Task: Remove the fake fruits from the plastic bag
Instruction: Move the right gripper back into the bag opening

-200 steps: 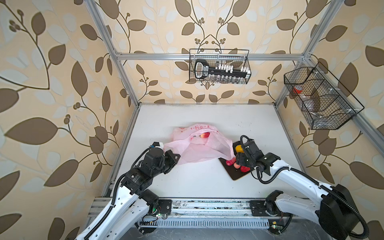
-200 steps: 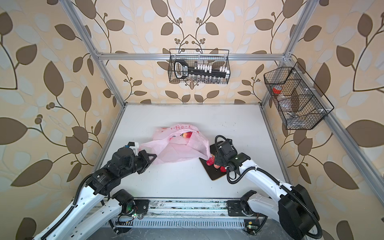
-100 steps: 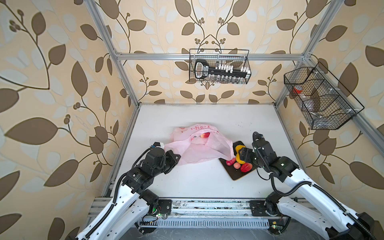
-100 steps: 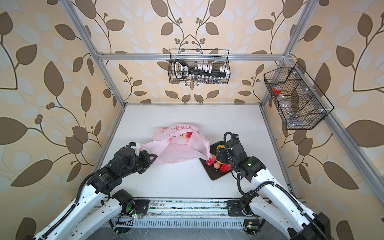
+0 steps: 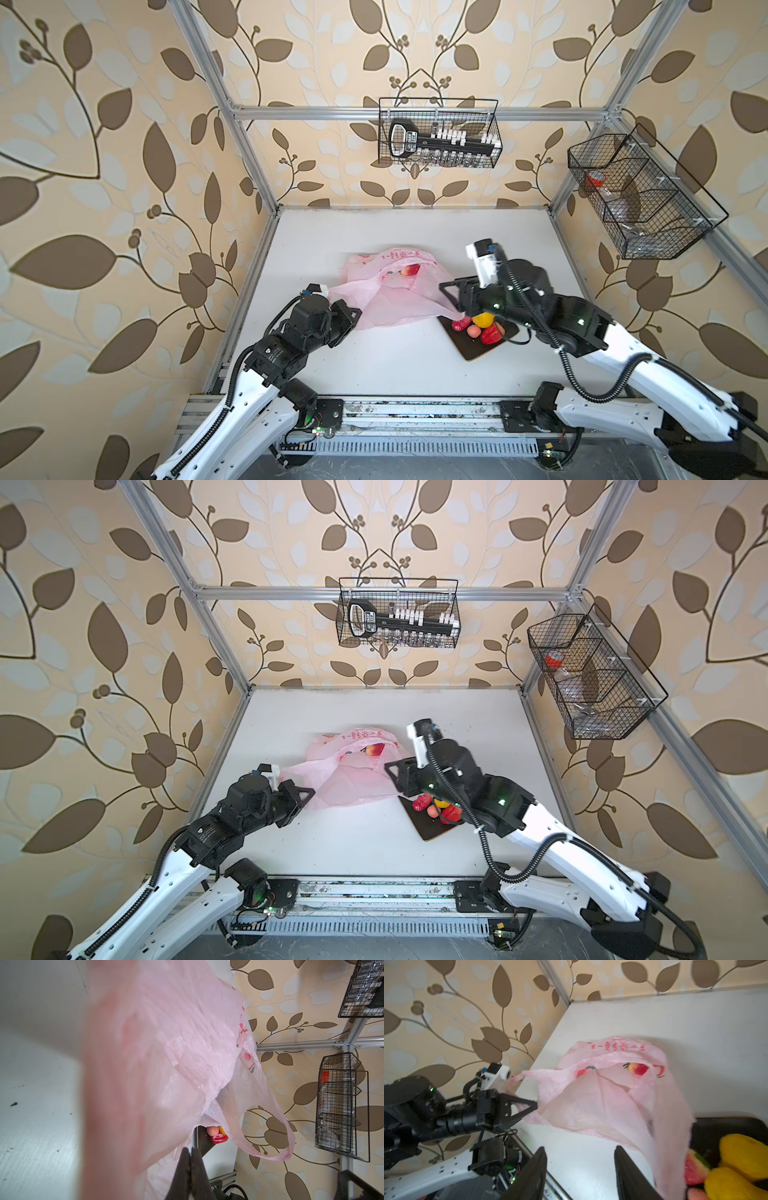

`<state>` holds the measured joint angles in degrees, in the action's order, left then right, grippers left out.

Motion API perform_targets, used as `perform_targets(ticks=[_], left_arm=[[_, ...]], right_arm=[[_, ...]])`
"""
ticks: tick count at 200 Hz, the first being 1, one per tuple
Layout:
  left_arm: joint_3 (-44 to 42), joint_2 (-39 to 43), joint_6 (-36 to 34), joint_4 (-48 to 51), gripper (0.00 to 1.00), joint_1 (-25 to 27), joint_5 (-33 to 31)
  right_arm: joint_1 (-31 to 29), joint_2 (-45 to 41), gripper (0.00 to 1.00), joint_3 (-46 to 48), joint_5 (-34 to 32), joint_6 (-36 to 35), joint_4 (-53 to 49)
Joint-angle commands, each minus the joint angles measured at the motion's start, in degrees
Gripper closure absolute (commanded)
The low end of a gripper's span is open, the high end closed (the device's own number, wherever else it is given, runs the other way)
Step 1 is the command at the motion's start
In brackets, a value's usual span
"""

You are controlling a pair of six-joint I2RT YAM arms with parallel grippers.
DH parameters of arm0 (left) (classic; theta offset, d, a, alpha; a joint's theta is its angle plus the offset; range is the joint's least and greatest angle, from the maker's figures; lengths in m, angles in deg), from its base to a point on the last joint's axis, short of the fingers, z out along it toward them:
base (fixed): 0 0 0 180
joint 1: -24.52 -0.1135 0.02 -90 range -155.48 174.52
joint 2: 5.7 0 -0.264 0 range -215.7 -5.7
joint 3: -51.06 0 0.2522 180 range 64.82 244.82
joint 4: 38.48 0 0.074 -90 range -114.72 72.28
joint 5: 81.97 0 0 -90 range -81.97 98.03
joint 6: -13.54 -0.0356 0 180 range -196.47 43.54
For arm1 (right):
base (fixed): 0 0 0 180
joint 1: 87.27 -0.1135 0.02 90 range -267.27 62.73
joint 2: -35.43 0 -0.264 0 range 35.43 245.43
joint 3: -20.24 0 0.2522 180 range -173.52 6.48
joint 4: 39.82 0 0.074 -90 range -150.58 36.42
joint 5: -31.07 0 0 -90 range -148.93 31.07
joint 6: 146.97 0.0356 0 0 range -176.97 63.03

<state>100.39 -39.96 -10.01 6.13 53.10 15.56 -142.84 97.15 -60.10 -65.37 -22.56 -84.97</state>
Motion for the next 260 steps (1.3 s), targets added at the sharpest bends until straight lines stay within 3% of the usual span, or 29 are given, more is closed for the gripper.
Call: perform_targets(ticks=[1,13,41,72,108,139,187,225,260], left_arm=[[-0.1,0.2,-0.7,-1.7,1.0,0.7,1.2],[0.1,0.2,-0.8,-1.6,1.0,0.6,1.4],[0.2,0.7,-0.8,-1.3,1.0,0.6,1.9],[1.0,1.0,-1.5,-0.5,1.0,0.7,2.8],[2.1,1.3,-2.7,0.1,1.0,0.7,4.3],[2.2,1.2,-3.6,0.4,1.0,0.7,5.7],[2.9,1.1,-5.3,1.7,1.0,0.6,6.4],[2.8,0.8,-6.1,2.3,1.0,0.7,7.3],[3.0,1.1,-6.6,3.7,1.0,0.7,7.4]], right_arm=[[-3.8,6.6,0.47,-1.1,-3.2,0.7,3.7],[-3.8,10.6,0.48,-0.4,-3.9,1.7,6.5],[-2.6,22.0,0.45,-1.5,-12.6,7.3,9.0],[0.5,32.6,0.45,-3.3,-14.4,13.8,14.4],[2.1,44.0,0.39,-9.7,-19.6,12.8,16.4],[2.5,52.6,0.35,-16.3,-24.5,4.3,17.7],[3.8,59.6,0.28,-19.6,-32.6,-18.8,22.1],[4.5,62.6,0.22,-20.2,-32.4,-33.7,25.9],[6.9,66.3,0.22,-23.4,-28.4,-39.3,26.0]])
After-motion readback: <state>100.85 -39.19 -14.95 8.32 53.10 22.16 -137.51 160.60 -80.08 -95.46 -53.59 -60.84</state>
